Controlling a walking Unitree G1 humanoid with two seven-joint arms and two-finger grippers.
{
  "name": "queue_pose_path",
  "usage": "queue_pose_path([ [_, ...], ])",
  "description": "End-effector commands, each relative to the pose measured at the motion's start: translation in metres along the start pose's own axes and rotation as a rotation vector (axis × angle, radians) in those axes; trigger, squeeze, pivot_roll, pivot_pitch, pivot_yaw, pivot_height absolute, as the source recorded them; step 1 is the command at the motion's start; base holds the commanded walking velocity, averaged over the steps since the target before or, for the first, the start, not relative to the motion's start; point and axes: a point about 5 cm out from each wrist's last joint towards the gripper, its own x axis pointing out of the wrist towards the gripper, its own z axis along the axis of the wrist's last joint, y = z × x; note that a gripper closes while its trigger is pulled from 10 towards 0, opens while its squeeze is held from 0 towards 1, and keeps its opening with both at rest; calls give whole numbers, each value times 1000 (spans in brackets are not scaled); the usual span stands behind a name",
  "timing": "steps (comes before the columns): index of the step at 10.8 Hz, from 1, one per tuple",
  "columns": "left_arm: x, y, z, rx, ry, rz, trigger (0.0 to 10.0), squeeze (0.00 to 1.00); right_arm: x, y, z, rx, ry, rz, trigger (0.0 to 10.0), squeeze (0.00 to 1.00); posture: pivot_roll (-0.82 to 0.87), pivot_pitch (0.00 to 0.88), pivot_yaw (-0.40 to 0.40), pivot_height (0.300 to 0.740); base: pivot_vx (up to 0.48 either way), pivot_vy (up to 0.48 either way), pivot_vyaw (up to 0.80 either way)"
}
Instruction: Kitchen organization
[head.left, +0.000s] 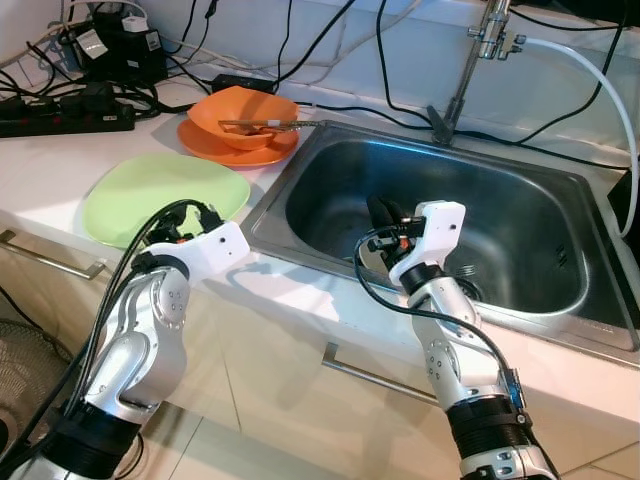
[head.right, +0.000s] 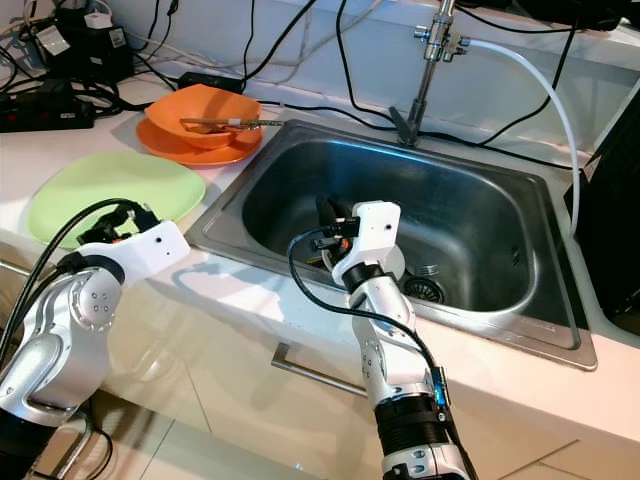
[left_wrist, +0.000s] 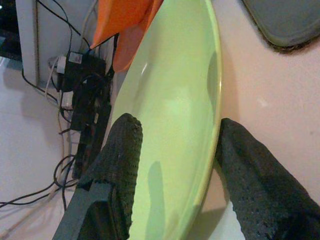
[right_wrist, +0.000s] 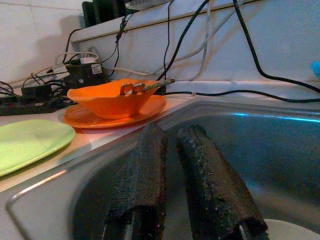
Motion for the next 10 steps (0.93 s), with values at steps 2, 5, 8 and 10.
queue_pose_path([
  [2, 3, -15, 1, 39, 14, -58, 10000, 0, 3, -1, 4, 1, -6, -8, 10000, 0, 253, 10, -54, 740, 0, 0, 0],
  [5, 11, -8, -7, 94, 58, -24, 2471, 0, 4, -2, 4, -1, -4, -9, 10000, 0, 249, 12, -56, 740, 0, 0, 0],
  [8, 18, 0, -9, 107, 65, -8, 0, 0, 4, -5, 4, -5, 0, -22, 10000, 0, 241, 15, -57, 740, 0, 0, 0],
  [10, 19, -3, -5, 100, 55, -17, 0, 0, 4, -7, 4, -3, 3, -28, 10000, 0, 242, 16, -61, 740, 0, 0, 0],
])
